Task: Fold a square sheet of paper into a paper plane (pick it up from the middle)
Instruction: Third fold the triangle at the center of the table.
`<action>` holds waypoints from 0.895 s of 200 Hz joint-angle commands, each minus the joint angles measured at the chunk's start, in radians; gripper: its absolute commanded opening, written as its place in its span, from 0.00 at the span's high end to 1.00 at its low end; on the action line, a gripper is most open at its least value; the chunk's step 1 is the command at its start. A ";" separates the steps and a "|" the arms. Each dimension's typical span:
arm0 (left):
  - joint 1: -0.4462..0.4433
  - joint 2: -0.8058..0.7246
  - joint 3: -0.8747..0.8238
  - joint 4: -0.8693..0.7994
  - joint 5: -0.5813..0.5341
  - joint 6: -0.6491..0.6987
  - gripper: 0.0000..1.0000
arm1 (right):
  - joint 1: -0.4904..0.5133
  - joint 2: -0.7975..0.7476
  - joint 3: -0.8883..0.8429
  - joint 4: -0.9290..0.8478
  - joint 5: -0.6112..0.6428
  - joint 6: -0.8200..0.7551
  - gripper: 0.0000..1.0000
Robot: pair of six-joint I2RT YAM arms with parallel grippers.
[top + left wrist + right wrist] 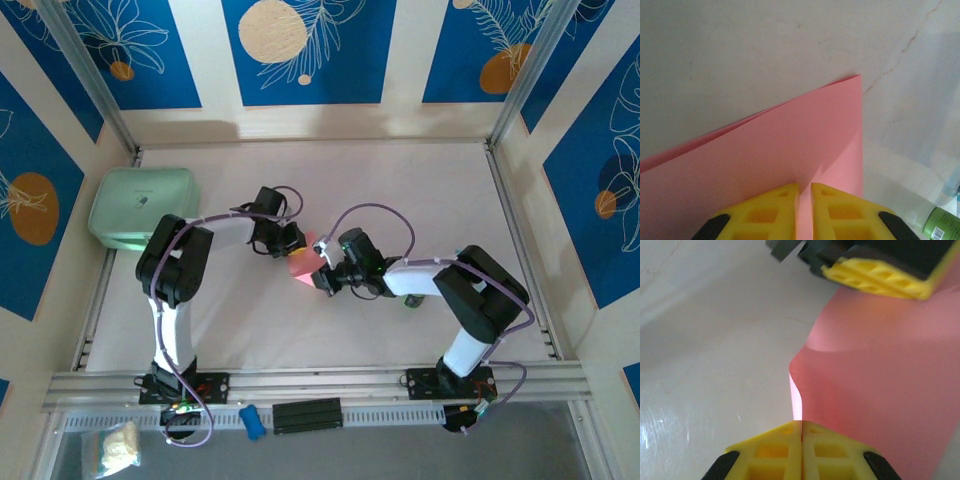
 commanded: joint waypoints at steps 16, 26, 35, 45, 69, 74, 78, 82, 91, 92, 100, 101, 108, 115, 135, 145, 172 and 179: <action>-0.014 0.040 0.014 -0.081 0.002 0.046 0.85 | -0.033 0.012 0.042 -0.023 0.011 0.064 0.94; -0.013 0.042 0.017 -0.081 0.003 0.046 0.85 | -0.040 0.021 0.049 -0.026 0.010 0.068 0.94; -0.015 0.044 0.022 -0.086 0.004 0.050 0.85 | -0.043 0.029 0.058 -0.038 0.014 0.072 0.95; -0.015 0.045 0.027 -0.091 0.006 0.054 0.85 | -0.045 0.036 0.066 -0.049 0.021 0.074 0.95; -0.015 0.048 0.034 -0.095 0.007 0.058 0.85 | -0.049 0.052 0.079 -0.061 0.029 0.084 0.95; -0.016 0.048 0.033 -0.095 0.008 0.058 0.85 | -0.051 0.056 0.082 -0.063 0.030 0.086 0.95; -0.016 0.048 0.035 -0.095 0.008 0.058 0.85 | -0.050 0.059 0.085 -0.067 0.028 0.088 0.95; -0.017 0.050 0.035 -0.095 0.009 0.058 0.85 | -0.051 0.060 0.087 -0.067 0.027 0.087 0.95; -0.018 0.050 0.037 -0.096 0.010 0.058 0.85 | -0.052 0.070 0.094 -0.075 0.028 0.091 0.95; -0.017 0.050 0.037 -0.095 0.010 0.058 0.85 | -0.052 0.071 0.095 -0.077 0.027 0.091 0.95; -0.017 0.052 0.038 -0.095 0.012 0.058 0.85 | -0.052 0.076 0.102 -0.083 0.025 0.092 0.95; -0.017 0.052 0.038 -0.095 0.013 0.058 0.85 | -0.052 0.077 0.102 -0.083 0.025 0.092 0.95; -0.017 0.052 0.038 -0.096 0.014 0.058 0.85 | -0.052 0.080 0.106 -0.089 0.024 0.091 0.95; -0.017 0.052 0.038 -0.095 0.014 0.059 0.86 | -0.052 0.086 0.111 -0.094 0.023 0.093 0.95; -0.017 0.049 0.038 -0.096 0.014 0.059 0.86 | -0.054 0.094 0.116 -0.104 0.026 0.096 0.96; -0.016 0.051 0.039 -0.095 0.014 0.061 0.86 | -0.055 0.098 0.120 -0.112 0.028 0.098 0.95; -0.018 0.051 0.038 -0.095 0.016 0.060 0.86 | -0.057 0.109 0.128 -0.132 0.043 0.106 0.96; -0.017 0.052 0.037 -0.093 0.016 0.062 0.86 | -0.057 0.112 0.128 -0.135 0.046 0.108 0.96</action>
